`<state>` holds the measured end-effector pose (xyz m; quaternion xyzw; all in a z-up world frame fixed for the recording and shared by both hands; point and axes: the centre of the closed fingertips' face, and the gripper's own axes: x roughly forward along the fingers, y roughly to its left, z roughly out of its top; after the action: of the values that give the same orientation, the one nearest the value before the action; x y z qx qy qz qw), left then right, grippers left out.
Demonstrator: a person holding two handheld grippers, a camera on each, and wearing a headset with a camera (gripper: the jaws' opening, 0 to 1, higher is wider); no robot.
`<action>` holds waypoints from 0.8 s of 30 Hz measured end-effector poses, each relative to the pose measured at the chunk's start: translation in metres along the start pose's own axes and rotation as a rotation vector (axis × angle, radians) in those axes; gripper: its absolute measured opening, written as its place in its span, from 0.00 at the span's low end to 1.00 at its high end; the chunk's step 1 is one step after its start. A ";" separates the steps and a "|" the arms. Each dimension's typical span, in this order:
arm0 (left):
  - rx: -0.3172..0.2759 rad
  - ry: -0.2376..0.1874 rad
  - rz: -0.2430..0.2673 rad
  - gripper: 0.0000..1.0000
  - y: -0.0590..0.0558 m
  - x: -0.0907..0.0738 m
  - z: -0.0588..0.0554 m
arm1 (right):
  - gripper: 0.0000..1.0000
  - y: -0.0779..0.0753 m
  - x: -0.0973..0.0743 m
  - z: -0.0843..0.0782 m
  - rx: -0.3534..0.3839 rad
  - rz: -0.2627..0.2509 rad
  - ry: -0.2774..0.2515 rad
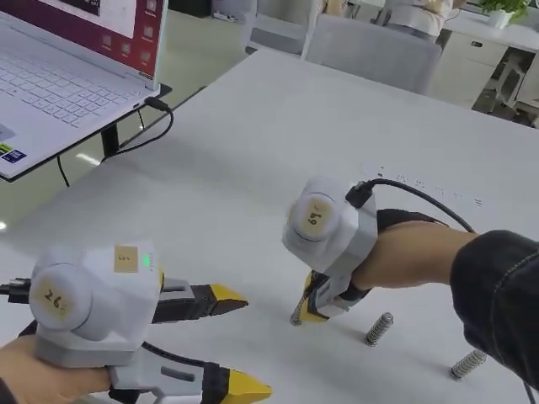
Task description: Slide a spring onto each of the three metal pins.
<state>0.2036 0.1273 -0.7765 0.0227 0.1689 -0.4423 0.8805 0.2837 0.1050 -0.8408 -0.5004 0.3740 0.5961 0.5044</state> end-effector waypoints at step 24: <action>-0.003 -0.001 0.001 0.53 0.002 0.002 -0.001 | 0.18 0.005 0.006 -0.011 0.050 0.016 -0.028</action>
<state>0.2057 0.1272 -0.7784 0.0213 0.1694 -0.4416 0.8808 0.2814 0.0947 -0.8490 -0.4762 0.3856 0.5976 0.5171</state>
